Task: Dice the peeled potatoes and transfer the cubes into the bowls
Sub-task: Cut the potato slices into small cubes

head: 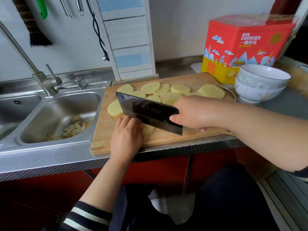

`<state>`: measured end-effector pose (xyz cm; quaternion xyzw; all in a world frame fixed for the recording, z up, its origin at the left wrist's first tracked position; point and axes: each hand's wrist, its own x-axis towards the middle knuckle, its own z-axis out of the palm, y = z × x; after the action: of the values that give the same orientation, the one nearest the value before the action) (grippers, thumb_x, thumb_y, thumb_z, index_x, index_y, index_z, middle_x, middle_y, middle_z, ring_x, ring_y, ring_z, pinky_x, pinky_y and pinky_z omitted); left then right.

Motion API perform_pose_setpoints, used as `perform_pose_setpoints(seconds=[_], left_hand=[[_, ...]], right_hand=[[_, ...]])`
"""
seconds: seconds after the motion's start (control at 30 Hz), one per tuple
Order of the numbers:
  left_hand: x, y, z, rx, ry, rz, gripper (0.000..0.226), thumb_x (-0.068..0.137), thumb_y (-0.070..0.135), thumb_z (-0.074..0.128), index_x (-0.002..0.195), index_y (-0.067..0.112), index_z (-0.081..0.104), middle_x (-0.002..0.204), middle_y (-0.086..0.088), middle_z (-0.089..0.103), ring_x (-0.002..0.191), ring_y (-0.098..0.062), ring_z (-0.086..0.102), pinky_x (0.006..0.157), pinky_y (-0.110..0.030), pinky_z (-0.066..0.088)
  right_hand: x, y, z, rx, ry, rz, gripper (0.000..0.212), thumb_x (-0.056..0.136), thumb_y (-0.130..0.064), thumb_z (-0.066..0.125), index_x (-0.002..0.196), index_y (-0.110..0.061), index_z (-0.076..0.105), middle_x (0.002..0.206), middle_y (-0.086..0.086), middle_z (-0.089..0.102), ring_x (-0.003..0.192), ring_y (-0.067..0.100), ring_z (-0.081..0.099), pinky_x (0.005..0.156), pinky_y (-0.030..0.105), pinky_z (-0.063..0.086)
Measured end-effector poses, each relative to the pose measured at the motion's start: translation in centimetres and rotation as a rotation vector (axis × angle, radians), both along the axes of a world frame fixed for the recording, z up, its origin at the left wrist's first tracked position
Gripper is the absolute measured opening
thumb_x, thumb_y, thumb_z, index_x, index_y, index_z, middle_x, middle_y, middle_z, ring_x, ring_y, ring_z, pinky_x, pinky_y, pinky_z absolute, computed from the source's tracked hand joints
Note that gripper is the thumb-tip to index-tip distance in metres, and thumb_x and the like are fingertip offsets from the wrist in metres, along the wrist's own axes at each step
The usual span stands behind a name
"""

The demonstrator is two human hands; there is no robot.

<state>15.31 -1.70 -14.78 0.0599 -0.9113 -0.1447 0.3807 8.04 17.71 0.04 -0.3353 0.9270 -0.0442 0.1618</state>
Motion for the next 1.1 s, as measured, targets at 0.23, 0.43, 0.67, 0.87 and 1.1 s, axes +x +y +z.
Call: perform_pose_setpoints(seconds=[0.23,0.43,0.67,0.87,1.1], left_hand=[[-0.1,-0.1,0.0,0.014,-0.032,-0.006,0.025,0.092,0.027,0.049,0.089,0.007,0.065,0.093,-0.008,0.062,0.085,-0.03,0.053,0.068,-0.037,0.044],[-0.3,-0.2,-0.2,0.004,-0.016,-0.005,0.022,0.093,0.024,0.051,0.088,0.007,0.064,0.09,-0.009,0.06,0.083,-0.033,0.051,0.068,-0.043,0.044],[-0.1,-0.1,0.0,-0.001,-0.001,-0.011,0.023,0.093,0.024,0.051,0.088,0.006,0.064,0.09,-0.009,0.061,0.082,-0.031,0.052,0.067,-0.04,0.043],[0.4,-0.3,-0.1,-0.016,-0.003,-0.017,0.022,0.093,0.023,0.053,0.09,0.006,0.066,0.093,-0.008,0.061,0.084,-0.029,0.052,0.069,-0.037,0.043],[0.7,-0.3,-0.1,0.039,-0.011,-0.006,0.02,0.092,0.024,0.057,0.089,0.007,0.066,0.095,-0.007,0.061,0.087,-0.027,0.053,0.074,-0.028,0.039]], right_hand=[[0.3,-0.5,-0.2,0.014,-0.026,-0.001,0.027,0.103,-0.032,0.038,0.084,-0.014,0.046,0.028,-0.002,0.046,0.032,0.014,0.049,0.045,0.022,0.04],[0.7,-1.2,-1.4,0.071,-0.022,-0.013,0.037,0.103,-0.027,0.039,0.085,-0.002,0.059,0.048,0.01,0.053,0.035,0.021,0.051,0.045,0.021,0.042],[0.1,-1.2,-1.8,0.072,-0.086,-0.049,0.033,0.104,-0.031,0.039,0.092,-0.003,0.049,0.05,0.01,0.052,0.033,0.017,0.048,0.04,0.019,0.04],[-1.4,0.2,-2.1,-0.098,-0.212,-0.096,0.024,0.101,-0.033,0.045,0.087,-0.013,0.048,0.061,0.006,0.055,0.043,0.019,0.048,0.04,0.02,0.038],[-0.8,0.7,-1.4,-0.205,-0.153,-0.08,0.027,0.101,-0.034,0.046,0.082,-0.015,0.051,0.062,0.01,0.058,0.044,0.021,0.05,0.048,0.028,0.048]])
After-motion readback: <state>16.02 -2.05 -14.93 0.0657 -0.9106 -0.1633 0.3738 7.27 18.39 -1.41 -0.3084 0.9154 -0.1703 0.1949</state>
